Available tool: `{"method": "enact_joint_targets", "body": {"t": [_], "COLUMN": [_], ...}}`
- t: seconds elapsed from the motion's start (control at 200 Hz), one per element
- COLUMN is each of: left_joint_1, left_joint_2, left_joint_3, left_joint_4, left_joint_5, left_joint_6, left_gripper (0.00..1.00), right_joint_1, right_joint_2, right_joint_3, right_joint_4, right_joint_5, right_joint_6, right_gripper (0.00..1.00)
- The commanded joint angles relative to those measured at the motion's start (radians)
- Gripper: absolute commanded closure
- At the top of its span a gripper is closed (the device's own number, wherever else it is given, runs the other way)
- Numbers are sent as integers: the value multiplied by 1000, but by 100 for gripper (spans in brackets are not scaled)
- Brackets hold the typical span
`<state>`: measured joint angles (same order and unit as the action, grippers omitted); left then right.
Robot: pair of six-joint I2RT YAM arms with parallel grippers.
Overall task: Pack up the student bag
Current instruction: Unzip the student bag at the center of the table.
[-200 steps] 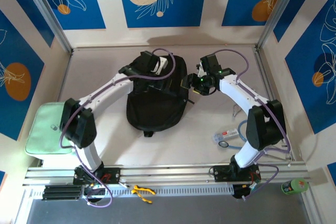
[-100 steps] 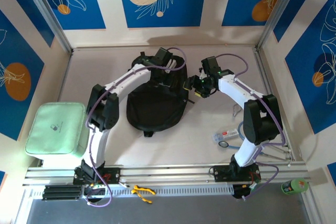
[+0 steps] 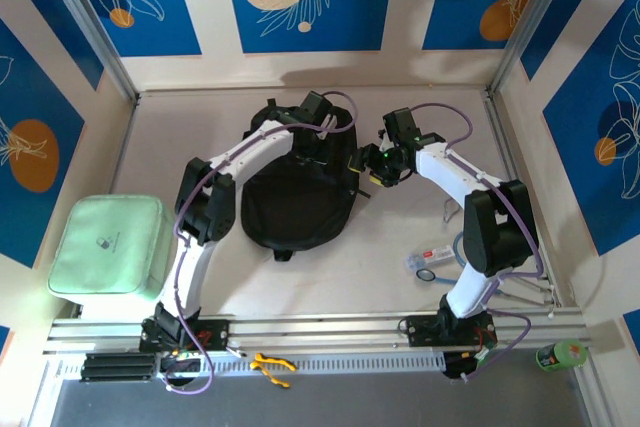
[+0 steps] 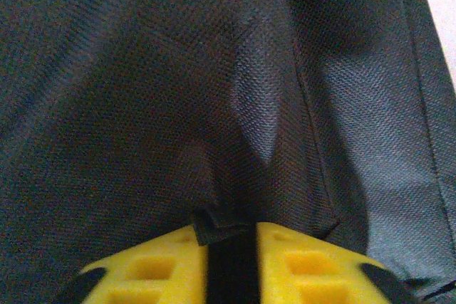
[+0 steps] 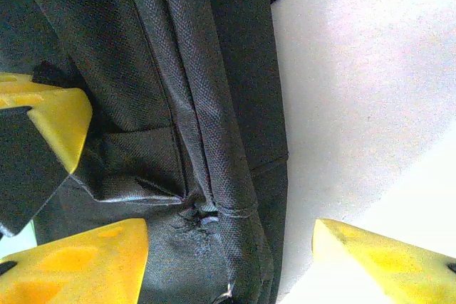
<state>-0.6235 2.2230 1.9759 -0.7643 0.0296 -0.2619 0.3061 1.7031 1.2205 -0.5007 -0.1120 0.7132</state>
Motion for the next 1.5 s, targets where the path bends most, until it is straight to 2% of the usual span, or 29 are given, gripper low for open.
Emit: {"method": "enact_joint_targets", "body": {"t": [0.0, 0.055, 0.305, 0.485, 0.71, 0.78, 0.87, 0.955, 1.25, 1.495], "left_joint_1": [-2, -2, -1, 2, 7, 16, 38, 69, 206, 220], "left_joint_2": [1, -13, -115, -203, -234, -231, -230, -245, -352, -455], "left_joint_3": [31, 30, -31, -145, -217, -227, -239, -269, -425, -594], "left_joint_4": [-12, -9, 45, 133, 140, 119, 98, 100, 141, 161], "left_joint_5": [-23, -28, 22, 102, 42, -41, -125, -191, -201, -177], "left_joint_6": [-5, -5, -23, -23, -7, -39, -65, -79, -92, -122], "left_gripper": [85, 90, 100, 100, 100, 100, 100, 100, 100, 100], "right_joint_1": [1, 4, 11, 31, 59, 69, 78, 84, 62, 65], "right_joint_2": [-24, -22, -6, 50, 138, 167, 212, 238, 233, 228], "right_joint_3": [-12, -12, -7, 30, 94, 113, 149, 156, 144, 175], "right_joint_4": [-4, -4, -8, -36, -77, -95, -153, -186, -184, -150], "right_joint_5": [-23, -22, -10, 27, 73, 111, 184, 256, 340, 344], "right_joint_6": [10, 9, 2, -27, -43, -44, -35, -22, -27, -175], "right_gripper": [37, 38, 38, 38, 39, 44, 62, 73, 77, 80]}}
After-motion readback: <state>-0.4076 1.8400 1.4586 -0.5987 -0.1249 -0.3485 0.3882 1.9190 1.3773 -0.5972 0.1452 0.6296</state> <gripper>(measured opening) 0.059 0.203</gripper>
